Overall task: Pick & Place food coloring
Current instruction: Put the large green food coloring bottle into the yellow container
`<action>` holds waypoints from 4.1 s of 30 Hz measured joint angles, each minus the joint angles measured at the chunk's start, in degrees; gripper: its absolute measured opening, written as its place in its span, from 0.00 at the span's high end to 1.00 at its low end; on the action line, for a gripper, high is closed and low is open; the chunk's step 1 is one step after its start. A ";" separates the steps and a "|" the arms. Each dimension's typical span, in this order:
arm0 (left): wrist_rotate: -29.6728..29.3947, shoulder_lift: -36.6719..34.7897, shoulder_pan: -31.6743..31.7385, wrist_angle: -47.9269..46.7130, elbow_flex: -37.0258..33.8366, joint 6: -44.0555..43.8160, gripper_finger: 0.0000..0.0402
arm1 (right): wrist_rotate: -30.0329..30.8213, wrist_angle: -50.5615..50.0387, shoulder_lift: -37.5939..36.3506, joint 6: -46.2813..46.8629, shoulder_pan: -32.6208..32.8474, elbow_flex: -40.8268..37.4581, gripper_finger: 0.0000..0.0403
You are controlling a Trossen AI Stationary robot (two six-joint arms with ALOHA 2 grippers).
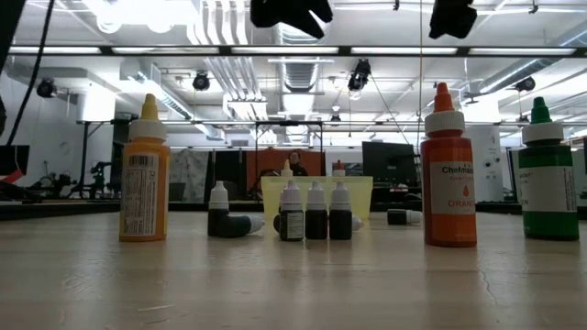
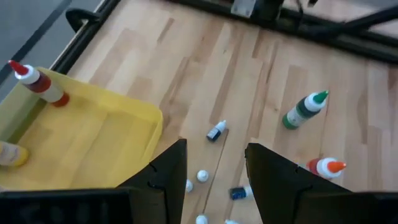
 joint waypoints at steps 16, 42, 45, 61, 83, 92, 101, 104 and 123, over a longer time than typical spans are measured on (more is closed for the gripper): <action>0.86 -25.48 0.00 32.90 -42.16 -3.17 0.66 | -1.55 0.22 0.93 -2.37 11.48 -2.46 0.57; 0.83 -30.58 0.00 35.07 -49.28 -2.63 0.66 | -1.53 2.47 16.40 -5.63 20.55 -6.69 0.44; 0.84 -30.58 0.00 35.05 -49.28 -2.63 0.66 | -1.58 2.41 18.37 -5.62 20.90 -6.34 0.40; 0.83 -30.58 0.00 35.05 -49.28 -3.99 0.66 | -1.88 3.69 20.46 -2.37 23.14 -11.09 0.41; 0.82 -30.56 0.02 34.90 -49.28 -6.74 0.66 | -1.74 7.38 19.62 -0.72 23.12 -14.82 0.50; 0.82 -30.56 0.00 34.87 -49.28 -6.96 0.66 | -1.61 7.48 19.54 -2.38 23.10 -13.98 0.55; 0.82 -30.56 0.02 34.85 -49.28 -6.98 0.66 | -1.56 8.50 19.54 -2.38 23.10 -14.73 0.55; 0.82 -30.56 0.00 34.85 -49.28 -7.24 0.66 | -1.55 9.55 19.56 -2.32 23.10 -14.96 0.56; 0.82 -30.56 0.02 34.85 -49.28 -7.56 0.66 | -1.63 9.02 19.54 -1.05 23.07 -15.59 0.73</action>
